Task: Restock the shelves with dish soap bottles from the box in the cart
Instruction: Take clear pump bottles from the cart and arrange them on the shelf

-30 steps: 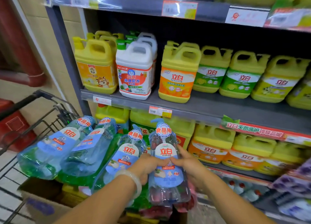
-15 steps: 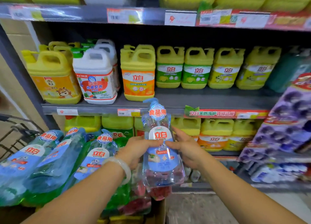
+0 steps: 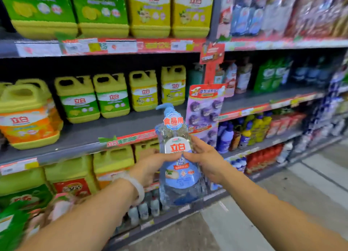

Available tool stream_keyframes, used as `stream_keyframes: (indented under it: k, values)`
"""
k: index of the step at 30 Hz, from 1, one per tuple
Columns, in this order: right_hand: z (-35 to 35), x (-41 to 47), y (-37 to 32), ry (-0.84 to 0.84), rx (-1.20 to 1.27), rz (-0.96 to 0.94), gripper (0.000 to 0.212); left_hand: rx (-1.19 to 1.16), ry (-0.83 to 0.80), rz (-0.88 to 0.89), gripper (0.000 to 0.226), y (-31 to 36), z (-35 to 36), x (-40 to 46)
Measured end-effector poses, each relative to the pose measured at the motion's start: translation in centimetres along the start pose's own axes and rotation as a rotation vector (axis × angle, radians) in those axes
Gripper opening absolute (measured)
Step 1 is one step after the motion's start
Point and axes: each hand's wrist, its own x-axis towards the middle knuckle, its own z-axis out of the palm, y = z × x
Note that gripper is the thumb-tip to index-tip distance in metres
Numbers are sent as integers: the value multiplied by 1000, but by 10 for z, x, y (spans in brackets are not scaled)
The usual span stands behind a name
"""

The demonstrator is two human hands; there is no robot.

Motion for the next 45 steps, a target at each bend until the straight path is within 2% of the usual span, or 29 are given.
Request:
stream_keyframes:
  k: [2,4,6,8,13,17,23,27,32,36,40,45]
  values:
    - [-50,-20,-18,71,-17,-44,52,-8,-75,15,24,-1,55,15]
    - [-98,-41,-37,143,-45,-75,52,15,-128,48,30,-4,108,31]
    - [-145,-59,-53,237,-50,-95,59,59,-175,73,36,-5,160,45]
    - [-188,-75,-69,315,-32,-115,65,86,-210,86,31,-3,208,58]
    - [-278,-110,-103,363,-18,-239,52,124,-340,89,27,-1,315,97]
    - [-353,-118,-108,462,-30,-282,50,141,-423,96,24,-10,390,135]
    - [-489,-93,-123,636,-16,-241,55,89,-501,31,22,-20,499,225]
    - [-579,-57,-159,665,-31,-224,55,88,-520,7,23,0,571,302]
    - [-671,-11,-198,715,-1,-268,61,108,-497,80,48,31,649,384]
    - [-734,20,-216,701,14,-269,62,135,-489,72,31,42,694,439]
    - [-799,54,-229,656,0,-247,59,131,-454,87,37,46,737,493]
    - [-893,108,-250,546,-26,-206,55,86,-370,134,25,51,795,571]
